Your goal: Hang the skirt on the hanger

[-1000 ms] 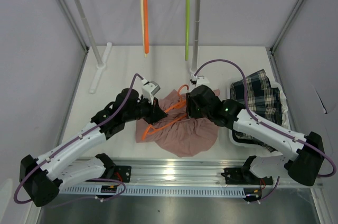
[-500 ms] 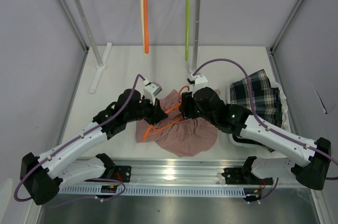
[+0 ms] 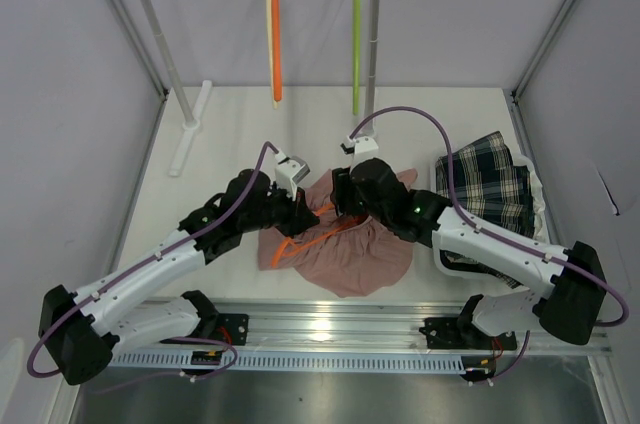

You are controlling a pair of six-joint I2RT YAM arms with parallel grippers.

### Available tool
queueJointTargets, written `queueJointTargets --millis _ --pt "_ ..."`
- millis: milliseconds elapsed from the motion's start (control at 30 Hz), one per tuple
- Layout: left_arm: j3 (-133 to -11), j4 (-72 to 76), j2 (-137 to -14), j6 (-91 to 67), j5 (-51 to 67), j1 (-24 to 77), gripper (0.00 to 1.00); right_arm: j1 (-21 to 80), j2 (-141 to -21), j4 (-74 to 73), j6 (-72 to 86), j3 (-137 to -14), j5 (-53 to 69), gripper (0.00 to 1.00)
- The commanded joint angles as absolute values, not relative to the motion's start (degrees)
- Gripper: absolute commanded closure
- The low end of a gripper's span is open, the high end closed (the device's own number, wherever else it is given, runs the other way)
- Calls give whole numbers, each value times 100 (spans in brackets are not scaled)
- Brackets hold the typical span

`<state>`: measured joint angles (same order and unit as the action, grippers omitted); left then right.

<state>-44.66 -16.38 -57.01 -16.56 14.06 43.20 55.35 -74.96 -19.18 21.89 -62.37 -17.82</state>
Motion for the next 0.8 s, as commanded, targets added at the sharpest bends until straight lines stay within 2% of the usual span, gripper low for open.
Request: queueJointTargets --millis 0,133,267,500,600,700,767 --pt "-4623 -1353 -5713 -1696 1362 4377 100 5485 -7567 -1573 2057 -6232 -2013 47" --pt "-4649 -1371 -5722 -1688 1362 4394 100 5449 -7594 -1407 2039 -6082 -2021 49" --pt "-4676 -1380 -5757 -1687 1336 4403 100 5449 -7620 -1178 2065 -5942 -2048 58" --pt "-4702 -1424 -5783 -1670 1318 4412 100 5432 -7647 -932 2004 -5740 -2232 61" --pt "-4702 -1424 -5792 -1670 1310 4421 100 5432 -7629 -783 1969 -5660 -2302 67" --pt "-4702 -1441 -5809 -1661 1292 4421 100 5423 -7638 -756 1934 -5651 -2364 81" --pt "-4763 -1468 -5827 -1661 1248 4421 100 5414 -7629 -712 1934 -5625 -2382 95"
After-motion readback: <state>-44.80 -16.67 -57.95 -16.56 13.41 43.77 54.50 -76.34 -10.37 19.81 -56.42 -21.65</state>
